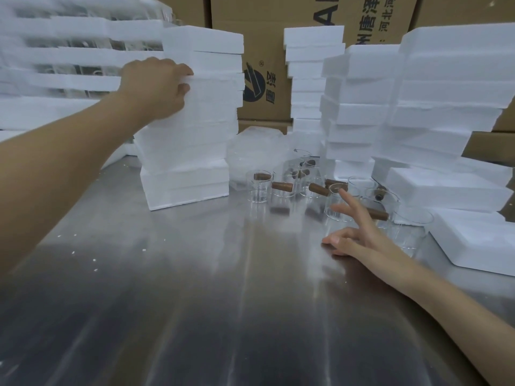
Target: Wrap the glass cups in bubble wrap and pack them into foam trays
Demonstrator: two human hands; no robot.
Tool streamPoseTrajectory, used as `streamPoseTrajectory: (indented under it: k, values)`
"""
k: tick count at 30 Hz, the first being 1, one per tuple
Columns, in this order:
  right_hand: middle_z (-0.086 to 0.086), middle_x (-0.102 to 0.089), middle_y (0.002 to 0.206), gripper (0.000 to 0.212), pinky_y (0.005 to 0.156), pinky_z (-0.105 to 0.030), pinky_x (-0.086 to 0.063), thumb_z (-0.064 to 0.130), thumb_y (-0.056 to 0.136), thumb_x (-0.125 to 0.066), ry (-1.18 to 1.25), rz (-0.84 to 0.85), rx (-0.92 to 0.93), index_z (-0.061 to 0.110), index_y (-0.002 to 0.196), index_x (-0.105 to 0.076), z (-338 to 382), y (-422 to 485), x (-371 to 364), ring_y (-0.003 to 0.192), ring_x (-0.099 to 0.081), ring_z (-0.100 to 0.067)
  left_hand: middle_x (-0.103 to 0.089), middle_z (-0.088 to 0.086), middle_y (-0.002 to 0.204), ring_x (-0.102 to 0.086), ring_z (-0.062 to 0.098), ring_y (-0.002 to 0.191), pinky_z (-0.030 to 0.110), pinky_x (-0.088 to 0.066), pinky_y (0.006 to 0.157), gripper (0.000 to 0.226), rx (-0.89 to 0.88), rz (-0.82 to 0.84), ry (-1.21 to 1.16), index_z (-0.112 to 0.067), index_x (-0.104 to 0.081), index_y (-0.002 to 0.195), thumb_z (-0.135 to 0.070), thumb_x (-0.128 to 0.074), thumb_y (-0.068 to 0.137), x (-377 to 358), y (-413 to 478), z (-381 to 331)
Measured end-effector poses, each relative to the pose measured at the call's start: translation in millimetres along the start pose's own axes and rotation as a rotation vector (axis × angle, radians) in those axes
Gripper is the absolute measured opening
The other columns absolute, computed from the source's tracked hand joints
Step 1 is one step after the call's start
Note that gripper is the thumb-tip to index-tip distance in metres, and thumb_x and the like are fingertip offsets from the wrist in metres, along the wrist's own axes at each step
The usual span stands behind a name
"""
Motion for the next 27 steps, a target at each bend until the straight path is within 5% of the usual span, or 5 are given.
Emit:
streamPoseTrajectory:
  k: [7,10,13,20,27]
  values:
    - [0.023,-0.037,0.138,0.077,0.083,-0.023,-0.053,0.027,0.090,-0.063,-0.106,-0.004,0.008,0.054,0.144,-0.014,-1.9,0.7,-0.3,0.101,-0.064,-0.009,-0.054,0.016,0.136,-0.042,0.037,0.130,0.052,-0.022,0.112,0.054,0.004,0.080,0.064,-0.013,-0.048,0.138,-0.047,-0.034,0.099,0.0,-1.7,-4.4]
    - [0.024,-0.038,0.137,0.077,0.083,-0.024,-0.054,0.023,0.091,-0.063,-0.125,-0.011,0.016,0.055,0.143,-0.016,0.2,1.5,0.3,0.099,-0.065,-0.010,-0.055,0.013,0.135,-0.033,0.031,0.139,0.049,-0.009,0.118,0.049,-0.043,-0.210,-0.096,-0.008,-0.063,0.123,-0.039,-0.034,0.097,34.0,-16.6,-27.4]
    - [0.024,-0.037,0.136,0.077,0.079,-0.017,-0.052,0.023,0.091,-0.063,-0.146,-0.010,0.031,0.060,0.140,-0.016,3.7,1.1,-0.6,0.098,-0.065,-0.008,-0.065,0.000,0.095,-0.057,0.020,0.096,0.031,-0.040,0.080,0.033,-0.041,-0.441,-0.586,-0.015,-0.068,0.089,-0.033,-0.040,0.088,65.1,-63.0,-87.6]
    - [0.020,-0.042,0.130,0.079,0.072,-0.017,-0.053,0.014,0.090,-0.062,-0.168,-0.055,0.071,0.072,0.128,-0.023,10.7,2.2,-0.6,0.087,-0.066,-0.006,-0.049,0.007,0.054,-0.053,0.031,0.062,0.032,-0.026,0.054,0.046,0.028,0.208,-0.809,-0.013,-0.033,0.049,-0.030,-0.049,0.090,-38.8,-166.5,-229.2]
    - [0.018,-0.062,0.107,0.053,0.070,-0.031,-0.055,0.007,0.090,-0.050,-0.606,-0.279,0.255,0.042,0.130,-0.051,43.9,-11.6,13.2,0.077,-0.061,-0.006,-0.035,0.001,0.045,-0.040,0.022,0.052,0.031,-0.022,0.051,0.049,-0.119,0.170,-0.774,-0.016,-0.028,0.047,-0.026,-0.054,0.087,-35.5,-180.5,-239.9]
Point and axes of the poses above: each hand's wrist, its own y-axis towards the middle knuckle, its own x-axis out of the back of the hand, z = x × y, the point moved 8 cm from there along y, towards the middle knuckle
